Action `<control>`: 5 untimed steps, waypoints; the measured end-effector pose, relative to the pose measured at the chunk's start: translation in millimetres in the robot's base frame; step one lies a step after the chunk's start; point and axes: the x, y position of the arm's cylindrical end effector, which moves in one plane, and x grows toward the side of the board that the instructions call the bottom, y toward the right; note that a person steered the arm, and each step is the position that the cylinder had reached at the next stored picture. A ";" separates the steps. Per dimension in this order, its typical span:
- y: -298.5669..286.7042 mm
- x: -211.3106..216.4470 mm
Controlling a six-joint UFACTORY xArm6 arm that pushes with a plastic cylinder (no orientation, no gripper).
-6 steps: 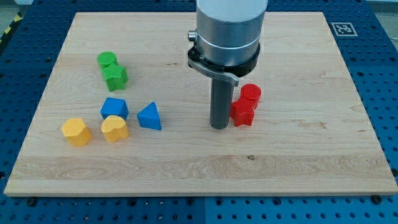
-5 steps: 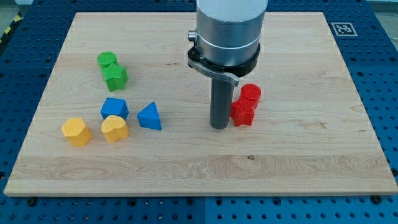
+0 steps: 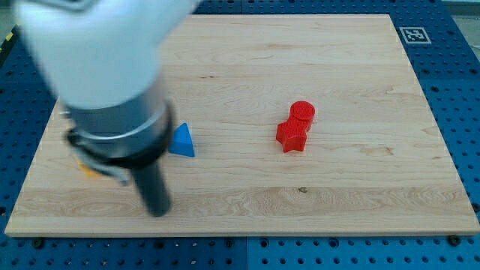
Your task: Push the yellow heart towards bottom center
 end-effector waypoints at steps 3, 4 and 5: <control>-145.1 -95.1; -89.5 -95.8; -73.7 -92.6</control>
